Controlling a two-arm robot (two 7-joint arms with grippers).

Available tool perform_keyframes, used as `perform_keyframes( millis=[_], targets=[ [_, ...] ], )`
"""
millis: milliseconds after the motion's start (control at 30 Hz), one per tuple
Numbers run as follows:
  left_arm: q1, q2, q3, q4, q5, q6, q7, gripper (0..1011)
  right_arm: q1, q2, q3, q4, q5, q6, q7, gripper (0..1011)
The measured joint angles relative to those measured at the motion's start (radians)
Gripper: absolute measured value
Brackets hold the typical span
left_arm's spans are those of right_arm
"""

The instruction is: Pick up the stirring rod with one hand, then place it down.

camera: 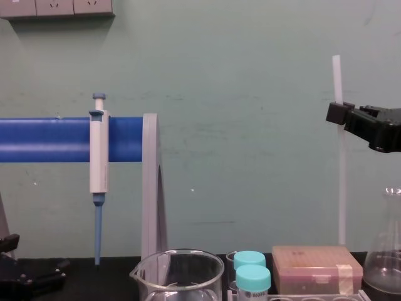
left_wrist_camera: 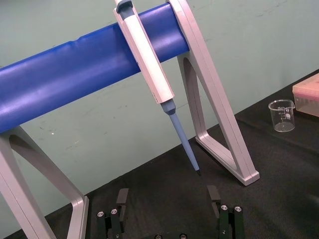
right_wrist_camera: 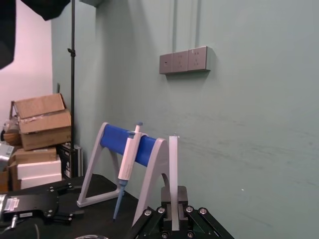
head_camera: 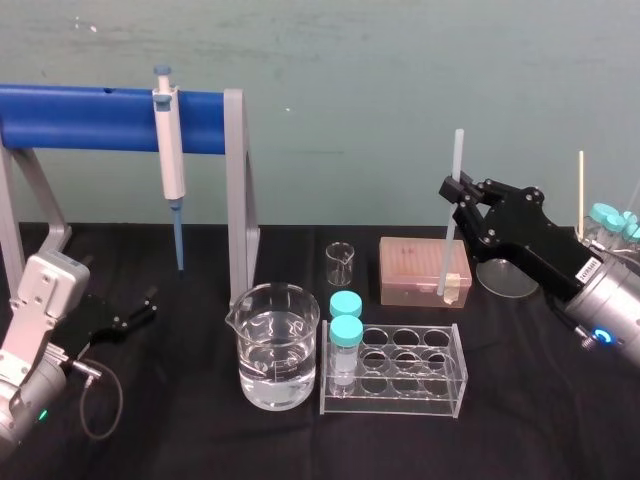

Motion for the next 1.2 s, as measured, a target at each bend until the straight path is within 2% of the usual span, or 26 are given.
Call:
perform_keyframes(
  millis=[267,600,833,1200],
  targets=[
    [0.000,0.000,0.000,0.000,0.000,0.000,0.000,1000,-0.015,0.025,0.001,0.012,0.050,-0.014,0.065,69],
    [0.000,0.000,0.000,0.000,0.000,0.000,0.000,1000,-0.064,0.062,-0.008,0.010,0.075,0.007,0.080,70],
    [0.000,0.000,0.000,0.000,0.000,0.000,0.000,1000,-0.066,0.056,-0.028,0.046,0.057,-0.006,0.076,69],
    [0.000,0.000,0.000,0.000,0.000,0.000,0.000,1000,-0.044,0.022,-0.048,0.114,0.028,-0.035,0.072,70]
  ],
)
